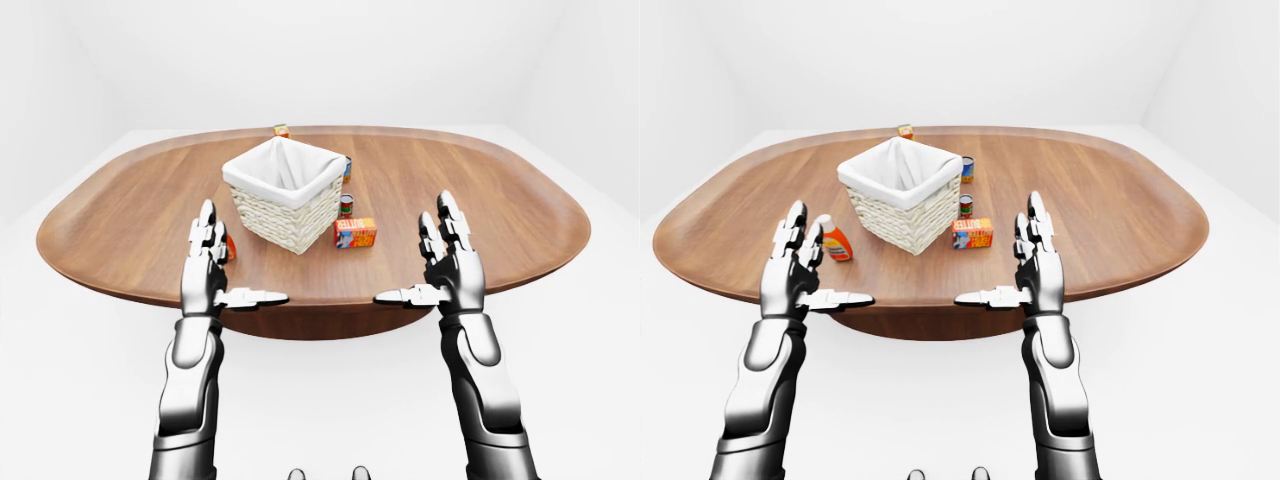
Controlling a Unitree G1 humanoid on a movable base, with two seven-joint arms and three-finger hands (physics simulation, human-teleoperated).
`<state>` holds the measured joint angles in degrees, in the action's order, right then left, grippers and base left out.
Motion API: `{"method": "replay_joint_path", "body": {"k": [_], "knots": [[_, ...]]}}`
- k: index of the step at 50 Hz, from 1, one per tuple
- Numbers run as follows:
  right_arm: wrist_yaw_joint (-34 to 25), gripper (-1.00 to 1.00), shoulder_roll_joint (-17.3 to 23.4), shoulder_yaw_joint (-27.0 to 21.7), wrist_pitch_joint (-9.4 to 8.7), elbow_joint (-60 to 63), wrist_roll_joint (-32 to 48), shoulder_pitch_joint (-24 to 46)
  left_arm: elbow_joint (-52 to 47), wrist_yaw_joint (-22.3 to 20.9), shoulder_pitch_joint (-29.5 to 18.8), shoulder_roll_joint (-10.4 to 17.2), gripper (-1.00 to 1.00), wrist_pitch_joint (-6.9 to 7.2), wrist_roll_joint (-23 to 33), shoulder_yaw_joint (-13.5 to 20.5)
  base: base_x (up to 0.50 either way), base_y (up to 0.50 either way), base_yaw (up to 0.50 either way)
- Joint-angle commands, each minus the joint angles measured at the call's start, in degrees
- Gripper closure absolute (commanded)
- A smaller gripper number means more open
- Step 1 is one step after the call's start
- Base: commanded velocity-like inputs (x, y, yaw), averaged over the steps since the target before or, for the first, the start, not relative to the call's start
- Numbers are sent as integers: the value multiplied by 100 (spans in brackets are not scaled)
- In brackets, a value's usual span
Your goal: Pick up the butter and put it in the basket.
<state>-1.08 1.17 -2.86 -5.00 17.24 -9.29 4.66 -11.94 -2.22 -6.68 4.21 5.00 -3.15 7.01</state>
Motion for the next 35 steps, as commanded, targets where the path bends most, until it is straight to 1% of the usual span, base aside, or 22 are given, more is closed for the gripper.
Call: {"method": "replay_joint_path", "body": {"k": [1,12,35], "knots": [[8,-100,-16,6,0,38,-68,-11,97,-20,-16,-3,-100,0,-11,-19,3,24,0],[11,-100,-13,12,0,99,-95,-36,77,-11,-5,-9,-100,0,-15,-26,8,20,0],[-16,-100,-19,22,0,128,-123,-80,138,-15,9,-25,-100,0,-8,-46,16,13,0]]}}
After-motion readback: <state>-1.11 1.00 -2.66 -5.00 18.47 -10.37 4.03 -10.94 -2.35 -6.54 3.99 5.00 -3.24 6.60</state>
